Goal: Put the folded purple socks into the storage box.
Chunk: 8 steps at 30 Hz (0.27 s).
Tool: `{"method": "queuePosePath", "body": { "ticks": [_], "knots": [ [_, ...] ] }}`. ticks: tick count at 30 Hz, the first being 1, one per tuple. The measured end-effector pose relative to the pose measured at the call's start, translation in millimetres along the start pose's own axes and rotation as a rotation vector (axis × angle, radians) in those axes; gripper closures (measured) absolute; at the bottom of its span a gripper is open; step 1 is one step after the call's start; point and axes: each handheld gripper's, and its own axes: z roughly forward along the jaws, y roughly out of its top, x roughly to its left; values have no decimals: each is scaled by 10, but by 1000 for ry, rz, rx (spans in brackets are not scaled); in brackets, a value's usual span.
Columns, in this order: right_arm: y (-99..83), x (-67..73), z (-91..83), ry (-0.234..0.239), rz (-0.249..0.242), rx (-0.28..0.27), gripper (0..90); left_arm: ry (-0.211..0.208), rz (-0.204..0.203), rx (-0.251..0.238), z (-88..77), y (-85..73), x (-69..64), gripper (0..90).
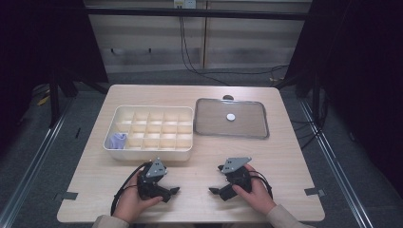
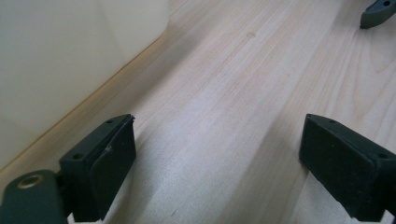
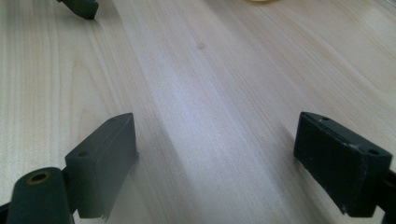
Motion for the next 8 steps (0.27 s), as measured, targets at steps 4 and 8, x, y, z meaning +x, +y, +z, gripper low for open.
{"method": "queuePosePath", "body": {
  "ticks": [4,8],
  "knots": [
    [0,0,0,0,0,0,124,-3,4,8,-1,1,-2,77],
    [0,0,0,0,0,0,124,-6,6,9,2,2,-2,68]
  ]
}}
